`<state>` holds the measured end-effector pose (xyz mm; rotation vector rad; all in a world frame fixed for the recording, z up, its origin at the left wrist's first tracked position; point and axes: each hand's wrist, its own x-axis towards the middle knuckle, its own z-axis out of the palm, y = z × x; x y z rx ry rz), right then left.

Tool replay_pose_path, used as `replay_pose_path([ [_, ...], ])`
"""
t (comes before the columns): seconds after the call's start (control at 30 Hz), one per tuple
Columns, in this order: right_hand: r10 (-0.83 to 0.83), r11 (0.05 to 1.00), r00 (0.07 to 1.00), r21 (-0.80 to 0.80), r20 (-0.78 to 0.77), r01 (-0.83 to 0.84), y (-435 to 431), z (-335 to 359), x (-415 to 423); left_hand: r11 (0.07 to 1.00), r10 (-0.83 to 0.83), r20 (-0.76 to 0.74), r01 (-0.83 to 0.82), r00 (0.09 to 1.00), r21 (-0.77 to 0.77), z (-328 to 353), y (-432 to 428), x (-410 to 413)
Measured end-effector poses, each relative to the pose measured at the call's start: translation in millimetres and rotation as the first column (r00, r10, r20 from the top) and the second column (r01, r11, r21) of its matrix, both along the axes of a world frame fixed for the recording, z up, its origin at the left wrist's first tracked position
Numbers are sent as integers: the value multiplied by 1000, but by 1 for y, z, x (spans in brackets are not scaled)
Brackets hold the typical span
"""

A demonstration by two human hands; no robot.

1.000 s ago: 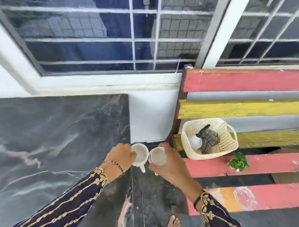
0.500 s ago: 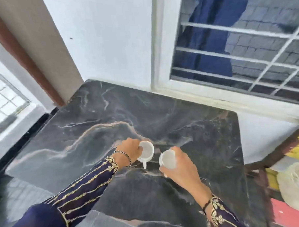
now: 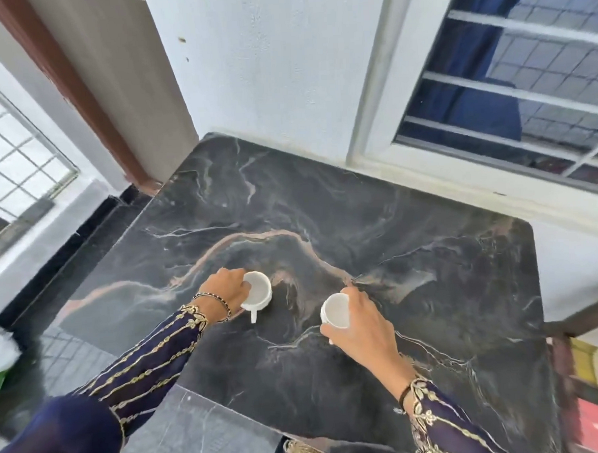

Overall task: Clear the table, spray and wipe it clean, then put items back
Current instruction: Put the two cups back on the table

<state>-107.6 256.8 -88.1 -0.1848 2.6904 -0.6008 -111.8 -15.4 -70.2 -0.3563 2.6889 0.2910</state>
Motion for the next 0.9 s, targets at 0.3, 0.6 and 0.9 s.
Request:
replay_pose_path([
  [0.3,19,1000,1000,-7,-3,-19,11,11,1,979,-70,45,78,997,-189,24,19,-11],
  [0.6,-23,997,997,-77,-76,17,78,34,19,771,-397,-55,300,916,-562,79,123,-18],
  [0.9,-193,970,977,-168,-94,175,258,33,48,754,-636,-142,571,759,-325,83,359,-1],
])
